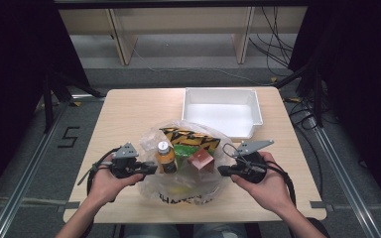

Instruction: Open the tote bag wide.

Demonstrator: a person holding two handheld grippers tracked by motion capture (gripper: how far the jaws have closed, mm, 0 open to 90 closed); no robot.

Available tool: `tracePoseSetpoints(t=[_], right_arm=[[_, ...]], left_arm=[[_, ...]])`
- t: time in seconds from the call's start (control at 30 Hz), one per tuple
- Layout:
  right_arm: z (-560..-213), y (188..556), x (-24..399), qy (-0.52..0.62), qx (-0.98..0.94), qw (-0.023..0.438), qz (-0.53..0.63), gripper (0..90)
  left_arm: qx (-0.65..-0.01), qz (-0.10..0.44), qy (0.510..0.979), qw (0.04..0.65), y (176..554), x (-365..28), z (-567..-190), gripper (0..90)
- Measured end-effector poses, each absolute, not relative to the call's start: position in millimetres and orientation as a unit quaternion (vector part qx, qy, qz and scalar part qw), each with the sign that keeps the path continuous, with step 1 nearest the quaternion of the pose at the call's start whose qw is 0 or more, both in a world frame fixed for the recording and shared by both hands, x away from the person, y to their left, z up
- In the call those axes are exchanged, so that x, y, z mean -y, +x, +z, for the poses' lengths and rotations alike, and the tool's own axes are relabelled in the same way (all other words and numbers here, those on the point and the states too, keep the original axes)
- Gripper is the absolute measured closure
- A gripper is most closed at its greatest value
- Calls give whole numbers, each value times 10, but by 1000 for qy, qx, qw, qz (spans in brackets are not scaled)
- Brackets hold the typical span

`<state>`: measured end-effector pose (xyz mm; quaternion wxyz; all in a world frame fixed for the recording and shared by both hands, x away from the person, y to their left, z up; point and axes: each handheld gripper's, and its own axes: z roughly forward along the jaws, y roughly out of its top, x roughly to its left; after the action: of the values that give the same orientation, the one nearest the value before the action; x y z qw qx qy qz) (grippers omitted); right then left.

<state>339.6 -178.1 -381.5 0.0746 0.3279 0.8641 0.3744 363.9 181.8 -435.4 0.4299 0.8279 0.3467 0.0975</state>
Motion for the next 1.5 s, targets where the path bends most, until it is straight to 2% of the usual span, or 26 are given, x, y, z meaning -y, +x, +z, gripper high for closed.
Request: tracePoseSetpoints(t=[0.1,0.27,0.3,0.37,0.7,1.13,1.2,1.37,1.5], right_arm=[[-3896,3399,1759,346,-861,50,368,900],[-4028,3477,1776,354,-869,49,343,900],[-4047,3491,1782,358,-874,36,326,900],[-4119,3553,1799,350,-880,50,318,900],[-4436,3694,1828,398,-870,15,289,900],[-4617,3808,1923,394,-874,1,285,890],[-4620,3823,1935,387,-876,8,287,860],[-4486,3748,1949,404,-853,30,328,763],[-4322,3647,1963,410,-837,45,360,702]], left_arm=[[-342,94,835,421,3641,-1824,-4388,750],[-349,86,843,401,3676,-1827,-4484,763],[-356,87,840,400,3677,-1822,-4507,765],[-362,82,840,397,3697,-1821,-4557,770],[-387,59,842,373,3754,-1796,-4806,800],[-398,39,839,369,3846,-1759,-4959,787],[-395,44,837,376,3828,-1764,-4933,754],[-361,85,846,383,3727,-1801,-4765,499],[-356,110,831,413,3619,-1865,-4572,380]])
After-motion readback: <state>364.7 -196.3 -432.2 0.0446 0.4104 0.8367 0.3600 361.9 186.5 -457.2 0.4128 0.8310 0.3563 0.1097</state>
